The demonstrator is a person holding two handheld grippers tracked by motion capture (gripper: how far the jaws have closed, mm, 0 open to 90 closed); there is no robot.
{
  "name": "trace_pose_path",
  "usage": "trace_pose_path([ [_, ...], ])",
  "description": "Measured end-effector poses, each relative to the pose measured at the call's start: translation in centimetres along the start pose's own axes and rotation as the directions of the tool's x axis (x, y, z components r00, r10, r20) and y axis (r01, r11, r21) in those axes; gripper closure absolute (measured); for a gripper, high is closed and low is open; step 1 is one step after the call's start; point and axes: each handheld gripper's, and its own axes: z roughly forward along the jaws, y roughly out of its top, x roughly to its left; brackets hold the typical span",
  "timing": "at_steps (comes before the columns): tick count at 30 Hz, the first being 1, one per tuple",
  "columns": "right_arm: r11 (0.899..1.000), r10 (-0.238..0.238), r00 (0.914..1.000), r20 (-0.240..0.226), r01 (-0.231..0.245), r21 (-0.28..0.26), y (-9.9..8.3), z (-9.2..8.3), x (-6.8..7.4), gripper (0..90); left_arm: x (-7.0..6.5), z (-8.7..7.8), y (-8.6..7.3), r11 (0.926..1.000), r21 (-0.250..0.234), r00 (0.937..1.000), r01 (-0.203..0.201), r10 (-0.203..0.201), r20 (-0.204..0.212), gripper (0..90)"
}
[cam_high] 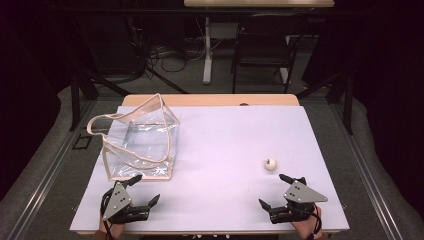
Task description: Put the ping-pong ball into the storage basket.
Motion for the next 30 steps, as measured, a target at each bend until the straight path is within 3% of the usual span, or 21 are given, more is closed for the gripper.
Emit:
trace_pose_path([
  [19,0.999,0.02,0.9994,0.029,-0.021,0.049,0.4,0.4,-0.3,0.0,-0.2,0.0,0.1,1.0,-0.002,1.0,-0.002,0.002,-0.002,16.0],
  [30,0.993,0.042,0.9986,0.032,-0.045,0.108,0.9,1.4,-1.0,0.0,-0.1,0.1,0.0,1.0,0.001,1.0,0.001,-0.001,0.002,16.0],
])
